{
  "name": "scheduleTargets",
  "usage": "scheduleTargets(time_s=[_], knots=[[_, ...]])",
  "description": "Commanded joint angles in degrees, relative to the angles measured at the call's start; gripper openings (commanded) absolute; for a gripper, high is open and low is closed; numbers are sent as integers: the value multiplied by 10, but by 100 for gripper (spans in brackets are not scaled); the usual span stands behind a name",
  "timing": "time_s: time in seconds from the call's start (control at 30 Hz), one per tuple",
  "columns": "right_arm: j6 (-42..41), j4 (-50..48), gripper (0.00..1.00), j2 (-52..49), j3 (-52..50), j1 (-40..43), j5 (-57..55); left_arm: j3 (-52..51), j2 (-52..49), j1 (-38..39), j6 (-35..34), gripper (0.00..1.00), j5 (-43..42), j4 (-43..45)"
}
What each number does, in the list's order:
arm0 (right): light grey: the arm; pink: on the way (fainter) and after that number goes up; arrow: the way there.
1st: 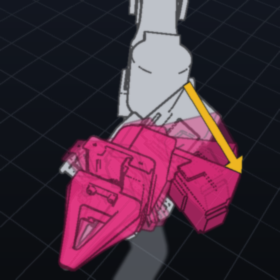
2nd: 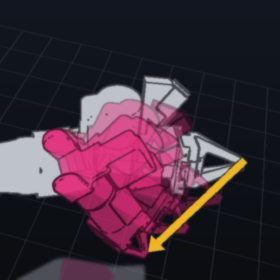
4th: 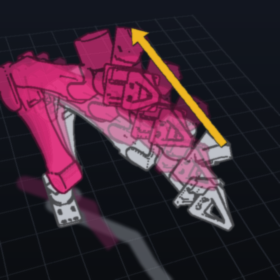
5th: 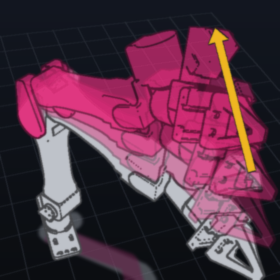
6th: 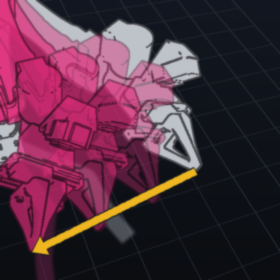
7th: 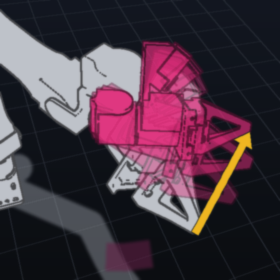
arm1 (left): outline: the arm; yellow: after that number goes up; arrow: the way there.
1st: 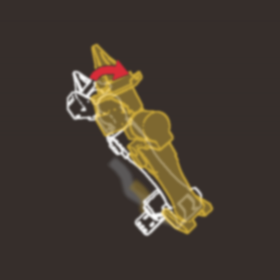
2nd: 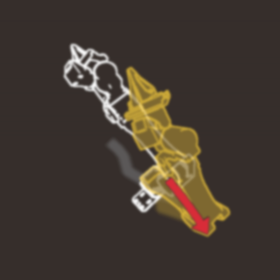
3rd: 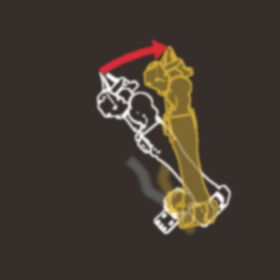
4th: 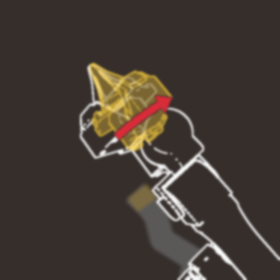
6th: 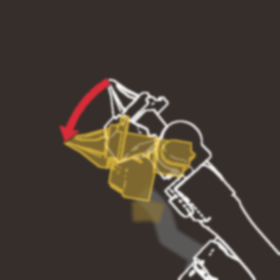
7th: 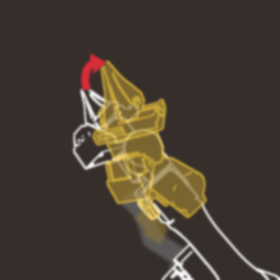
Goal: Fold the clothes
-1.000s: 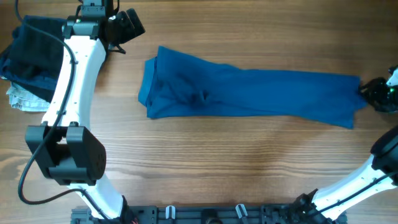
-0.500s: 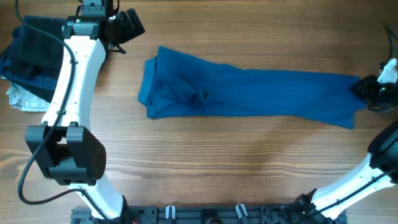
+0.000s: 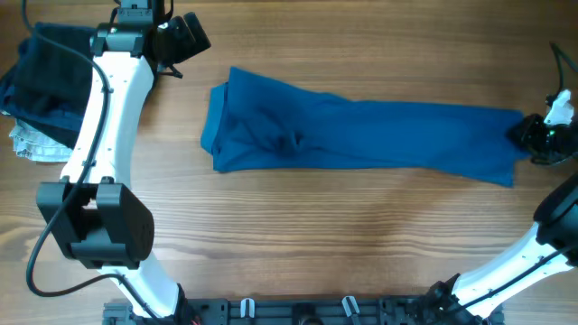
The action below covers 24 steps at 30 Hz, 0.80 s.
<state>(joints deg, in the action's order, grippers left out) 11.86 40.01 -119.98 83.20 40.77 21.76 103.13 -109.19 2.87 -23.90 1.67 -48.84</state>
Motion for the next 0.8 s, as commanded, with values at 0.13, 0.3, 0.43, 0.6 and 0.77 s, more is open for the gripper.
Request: scheduleTargets(time_s=[0.13, 0.3, 0.43, 0.6, 0.77], knots=[[-1, 8, 38, 8, -5, -5, -41, 3, 1, 0, -4, 100, 4, 1], [0, 10, 36, -6, -5, -26, -42, 3, 1, 0, -4, 100, 3, 1], [0, 9, 35, -23, -5, -51, -89, 3, 1, 0, -4, 100, 4, 2], [-15, 19, 28, -23, 21, -52, -89, 3, 1, 0, -4, 100, 4, 2], [-21, 30, 30, -18, 28, -52, -133, 3, 1, 0, -4, 100, 4, 1]])
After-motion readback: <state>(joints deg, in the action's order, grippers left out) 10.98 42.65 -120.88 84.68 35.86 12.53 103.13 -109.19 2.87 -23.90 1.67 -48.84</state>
